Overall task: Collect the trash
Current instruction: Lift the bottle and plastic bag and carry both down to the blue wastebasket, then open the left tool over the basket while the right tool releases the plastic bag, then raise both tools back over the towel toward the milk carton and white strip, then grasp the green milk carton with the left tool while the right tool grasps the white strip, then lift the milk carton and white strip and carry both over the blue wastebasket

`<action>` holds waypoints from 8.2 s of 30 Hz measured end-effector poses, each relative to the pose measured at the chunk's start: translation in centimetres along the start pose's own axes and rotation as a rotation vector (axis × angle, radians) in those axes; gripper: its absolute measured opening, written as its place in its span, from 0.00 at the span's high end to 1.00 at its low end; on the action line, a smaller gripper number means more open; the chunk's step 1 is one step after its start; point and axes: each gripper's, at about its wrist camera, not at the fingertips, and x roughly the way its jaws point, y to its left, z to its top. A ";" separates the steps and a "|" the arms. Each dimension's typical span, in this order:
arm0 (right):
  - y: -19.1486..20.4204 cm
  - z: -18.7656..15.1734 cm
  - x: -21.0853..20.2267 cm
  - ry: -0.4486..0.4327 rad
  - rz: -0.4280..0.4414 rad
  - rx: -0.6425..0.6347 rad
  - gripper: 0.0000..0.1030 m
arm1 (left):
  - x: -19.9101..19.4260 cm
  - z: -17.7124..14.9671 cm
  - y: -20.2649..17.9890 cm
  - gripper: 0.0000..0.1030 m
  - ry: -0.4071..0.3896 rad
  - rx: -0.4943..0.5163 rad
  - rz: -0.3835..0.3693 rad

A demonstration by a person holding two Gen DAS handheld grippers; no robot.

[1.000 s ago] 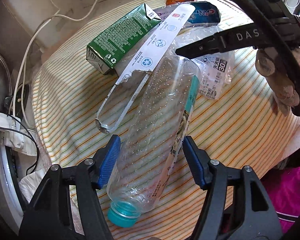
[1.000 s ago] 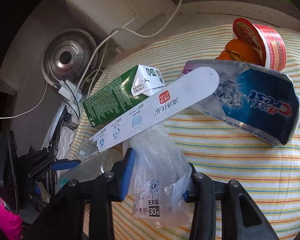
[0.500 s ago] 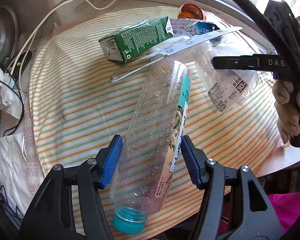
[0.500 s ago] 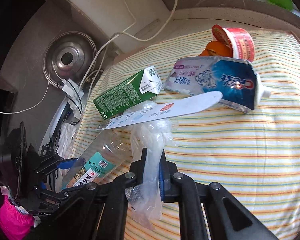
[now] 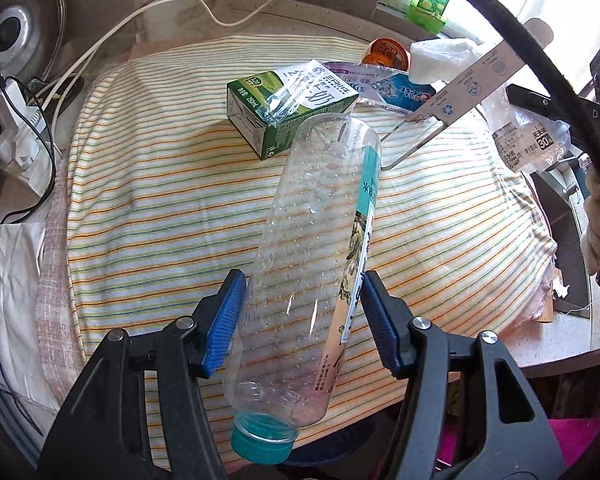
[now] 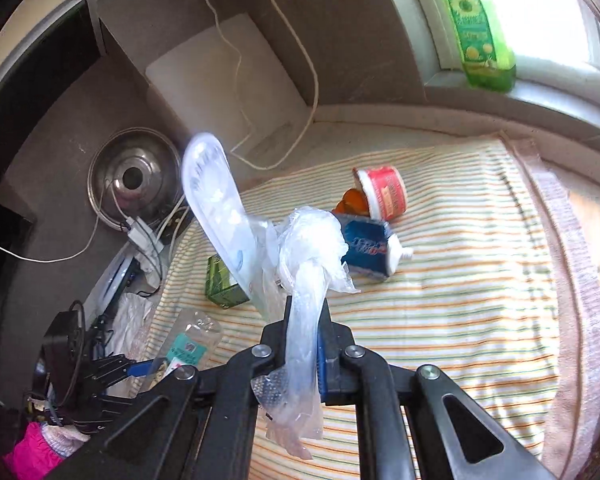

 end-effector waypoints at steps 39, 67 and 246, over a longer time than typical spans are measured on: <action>1.9 -6.3 -7.3 -0.013 0.062 -0.074 0.96 | -3.7 -4.8 -0.5 0.43 -0.069 -0.074 -0.001; 10.9 -19.8 -4.8 0.285 0.252 -0.178 0.96 | -5.1 -18.1 0.5 0.44 -0.003 -0.245 -0.009; -4.9 -10.1 0.2 0.191 -0.059 0.297 0.90 | 5.8 8.1 -3.1 0.29 0.067 0.330 0.149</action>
